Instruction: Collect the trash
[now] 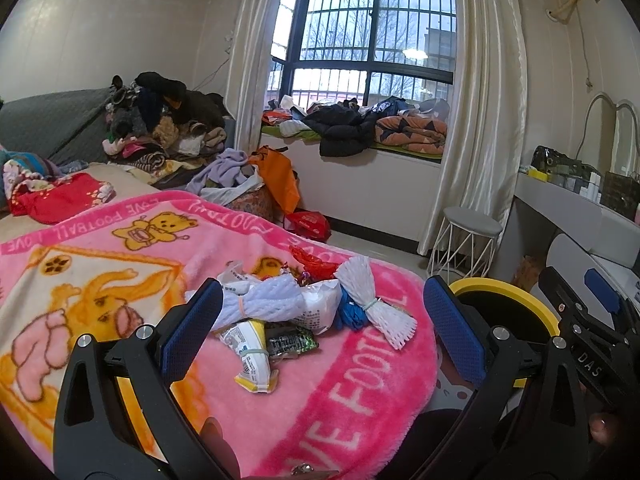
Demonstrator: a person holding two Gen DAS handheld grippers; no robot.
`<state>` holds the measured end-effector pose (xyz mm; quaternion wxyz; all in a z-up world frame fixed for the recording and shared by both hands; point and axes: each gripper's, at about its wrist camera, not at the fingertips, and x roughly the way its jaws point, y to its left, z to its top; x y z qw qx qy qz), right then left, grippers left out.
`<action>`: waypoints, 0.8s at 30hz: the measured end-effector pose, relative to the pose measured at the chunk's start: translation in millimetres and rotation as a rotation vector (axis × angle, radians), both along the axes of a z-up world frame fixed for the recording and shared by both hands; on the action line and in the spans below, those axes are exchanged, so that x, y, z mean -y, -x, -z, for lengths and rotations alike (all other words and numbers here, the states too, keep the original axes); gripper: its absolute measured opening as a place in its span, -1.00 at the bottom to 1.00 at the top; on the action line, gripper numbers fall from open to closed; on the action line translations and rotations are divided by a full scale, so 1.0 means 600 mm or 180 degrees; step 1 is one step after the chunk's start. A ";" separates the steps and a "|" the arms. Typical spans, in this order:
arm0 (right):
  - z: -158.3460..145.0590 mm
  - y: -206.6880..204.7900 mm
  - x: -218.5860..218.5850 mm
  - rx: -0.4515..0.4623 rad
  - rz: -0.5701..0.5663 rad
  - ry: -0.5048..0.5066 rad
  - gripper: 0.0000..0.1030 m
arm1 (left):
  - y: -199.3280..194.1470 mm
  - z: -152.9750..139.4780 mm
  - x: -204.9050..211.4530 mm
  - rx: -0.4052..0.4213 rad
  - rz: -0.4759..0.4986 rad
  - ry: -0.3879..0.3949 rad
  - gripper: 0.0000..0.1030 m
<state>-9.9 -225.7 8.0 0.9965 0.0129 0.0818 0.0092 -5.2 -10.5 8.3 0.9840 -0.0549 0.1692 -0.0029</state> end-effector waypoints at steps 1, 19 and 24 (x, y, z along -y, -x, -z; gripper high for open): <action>0.000 0.000 0.000 -0.0005 -0.0001 -0.0003 0.88 | 0.001 -0.001 0.002 -0.0006 0.0002 0.0001 0.80; 0.008 -0.002 -0.007 -0.0015 0.0002 0.0004 0.88 | 0.008 -0.002 0.004 -0.0021 0.0005 0.0017 0.80; 0.018 -0.009 -0.009 -0.0085 -0.0047 -0.0038 0.88 | 0.012 -0.001 0.006 -0.0009 -0.0018 -0.0002 0.80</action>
